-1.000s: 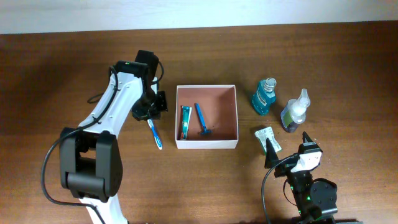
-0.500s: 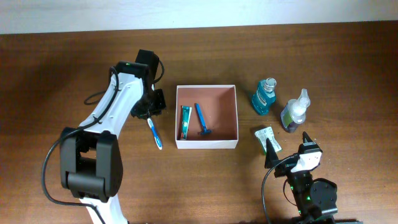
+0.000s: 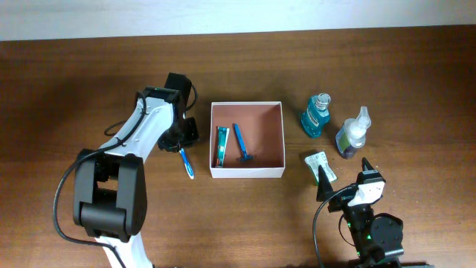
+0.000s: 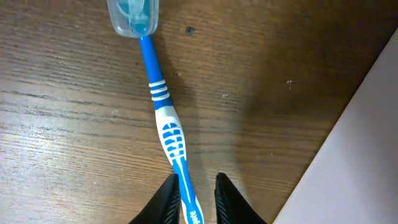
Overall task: Pack container
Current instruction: 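Lower the left gripper onto the blue toothbrush handle and close it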
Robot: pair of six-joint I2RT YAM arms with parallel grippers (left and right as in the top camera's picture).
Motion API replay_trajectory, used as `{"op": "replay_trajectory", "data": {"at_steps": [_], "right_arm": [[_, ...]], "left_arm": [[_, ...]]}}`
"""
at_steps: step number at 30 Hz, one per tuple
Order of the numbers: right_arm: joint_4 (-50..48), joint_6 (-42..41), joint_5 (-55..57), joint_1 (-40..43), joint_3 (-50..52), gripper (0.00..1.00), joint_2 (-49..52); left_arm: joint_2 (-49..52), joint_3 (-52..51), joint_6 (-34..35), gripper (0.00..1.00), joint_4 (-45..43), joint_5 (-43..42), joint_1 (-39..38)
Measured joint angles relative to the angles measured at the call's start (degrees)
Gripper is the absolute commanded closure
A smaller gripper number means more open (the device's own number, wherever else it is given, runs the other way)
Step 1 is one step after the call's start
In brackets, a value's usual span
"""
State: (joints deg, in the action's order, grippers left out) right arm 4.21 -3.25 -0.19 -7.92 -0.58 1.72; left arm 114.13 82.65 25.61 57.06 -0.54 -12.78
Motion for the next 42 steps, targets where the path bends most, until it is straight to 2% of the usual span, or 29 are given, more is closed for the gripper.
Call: {"op": "replay_trajectory", "data": {"at_steps": [10,18,42], "right_arm": [[0.00,-0.04,0.00,0.00,0.00,0.02,0.00],[0.00,-0.07,0.00,0.00,0.00,0.02,0.00],[0.00,-0.02,0.00,0.00,0.00,0.02,0.00]], "left_arm": [[0.00,-1.70,0.07,0.80,-3.21,1.44,0.00],[0.00,-2.51,1.11,0.70,-4.00,3.82,0.00],[2.78,-2.54,1.27,0.69,-5.73,5.53,0.00]]}}
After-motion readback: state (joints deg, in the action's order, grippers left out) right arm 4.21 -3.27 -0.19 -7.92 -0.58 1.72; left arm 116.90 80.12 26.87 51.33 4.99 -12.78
